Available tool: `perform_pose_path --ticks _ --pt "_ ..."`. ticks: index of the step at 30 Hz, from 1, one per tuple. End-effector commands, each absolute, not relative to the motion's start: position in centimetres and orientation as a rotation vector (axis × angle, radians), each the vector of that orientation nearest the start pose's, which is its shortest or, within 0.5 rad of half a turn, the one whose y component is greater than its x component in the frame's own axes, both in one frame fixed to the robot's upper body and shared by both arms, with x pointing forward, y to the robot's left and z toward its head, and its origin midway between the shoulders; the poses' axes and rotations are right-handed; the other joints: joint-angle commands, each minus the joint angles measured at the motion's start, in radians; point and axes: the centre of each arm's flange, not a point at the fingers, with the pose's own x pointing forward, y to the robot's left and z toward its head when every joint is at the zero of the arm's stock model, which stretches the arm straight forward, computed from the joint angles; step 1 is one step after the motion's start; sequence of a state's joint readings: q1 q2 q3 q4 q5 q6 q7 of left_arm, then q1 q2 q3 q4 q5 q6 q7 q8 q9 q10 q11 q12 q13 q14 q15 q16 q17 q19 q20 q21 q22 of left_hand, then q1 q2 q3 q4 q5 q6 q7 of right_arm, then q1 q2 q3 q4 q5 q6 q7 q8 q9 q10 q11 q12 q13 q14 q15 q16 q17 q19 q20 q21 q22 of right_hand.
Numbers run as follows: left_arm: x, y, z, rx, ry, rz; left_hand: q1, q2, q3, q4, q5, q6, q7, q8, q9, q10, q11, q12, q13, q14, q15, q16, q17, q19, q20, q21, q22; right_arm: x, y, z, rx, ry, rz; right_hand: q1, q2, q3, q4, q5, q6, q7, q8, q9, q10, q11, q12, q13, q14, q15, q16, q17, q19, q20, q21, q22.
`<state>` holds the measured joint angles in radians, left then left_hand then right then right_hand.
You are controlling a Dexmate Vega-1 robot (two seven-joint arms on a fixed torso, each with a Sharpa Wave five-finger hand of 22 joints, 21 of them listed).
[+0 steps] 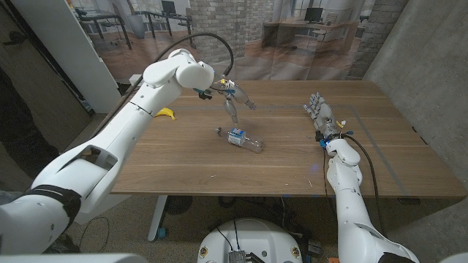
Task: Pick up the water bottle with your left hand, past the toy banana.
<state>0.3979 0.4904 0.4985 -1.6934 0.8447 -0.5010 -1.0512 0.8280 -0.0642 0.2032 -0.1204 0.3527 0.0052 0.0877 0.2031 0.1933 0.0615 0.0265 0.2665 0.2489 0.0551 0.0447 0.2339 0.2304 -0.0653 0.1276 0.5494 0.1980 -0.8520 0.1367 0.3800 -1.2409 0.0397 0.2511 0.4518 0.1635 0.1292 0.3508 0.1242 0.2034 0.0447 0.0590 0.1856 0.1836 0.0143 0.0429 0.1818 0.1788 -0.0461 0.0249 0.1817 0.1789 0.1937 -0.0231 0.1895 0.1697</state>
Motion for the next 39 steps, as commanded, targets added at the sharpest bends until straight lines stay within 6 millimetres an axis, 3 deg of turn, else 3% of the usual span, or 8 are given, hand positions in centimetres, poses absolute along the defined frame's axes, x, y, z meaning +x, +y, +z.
perform_pose_path --ticks 1,10,39 --pt "55.0 9.6 12.8 2.252 -0.598 -0.63 -0.008 -0.009 -0.01 0.002 -0.006 -0.002 0.015 -0.001 0.006 0.0 0.011 0.001 0.007 -0.004 0.012 0.007 0.007 0.0 0.015 -0.003 0.006 65.2 -30.2 -5.2 0.174 -0.664 0.132 -0.009 0.001 0.006 0.0 0.003 0.005 0.005 0.007 0.003 0.007 0.006 0.009 0.004 0.001 0.0 0.008 0.004 0.012 0.0 0.008 0.003" --pt "55.0 9.3 12.0 2.27 -0.586 -0.637 -0.012 -0.012 -0.02 0.007 -0.004 -0.017 0.029 -0.003 0.008 -0.013 0.026 0.0 0.016 -0.018 0.028 0.008 0.017 -0.009 0.029 -0.007 0.008 65.0 -30.2 -5.3 0.176 -0.665 0.134 -0.012 -0.001 0.005 0.0 0.003 0.005 0.005 0.007 0.003 0.008 0.007 0.009 0.004 0.001 0.001 0.008 0.004 0.013 0.0 0.008 0.003" --pt "55.5 9.0 10.3 2.304 -0.551 -0.656 -0.01 0.001 -0.034 0.017 0.009 -0.025 0.025 0.002 0.011 -0.019 0.02 0.008 0.036 -0.027 0.024 0.016 0.037 -0.008 0.025 -0.007 0.013 64.5 -30.0 -5.7 0.175 -0.661 0.131 -0.018 -0.004 0.004 0.001 0.004 0.007 0.006 0.007 0.003 0.007 0.007 0.008 0.004 0.003 0.002 0.008 0.004 0.013 0.001 0.008 0.003"
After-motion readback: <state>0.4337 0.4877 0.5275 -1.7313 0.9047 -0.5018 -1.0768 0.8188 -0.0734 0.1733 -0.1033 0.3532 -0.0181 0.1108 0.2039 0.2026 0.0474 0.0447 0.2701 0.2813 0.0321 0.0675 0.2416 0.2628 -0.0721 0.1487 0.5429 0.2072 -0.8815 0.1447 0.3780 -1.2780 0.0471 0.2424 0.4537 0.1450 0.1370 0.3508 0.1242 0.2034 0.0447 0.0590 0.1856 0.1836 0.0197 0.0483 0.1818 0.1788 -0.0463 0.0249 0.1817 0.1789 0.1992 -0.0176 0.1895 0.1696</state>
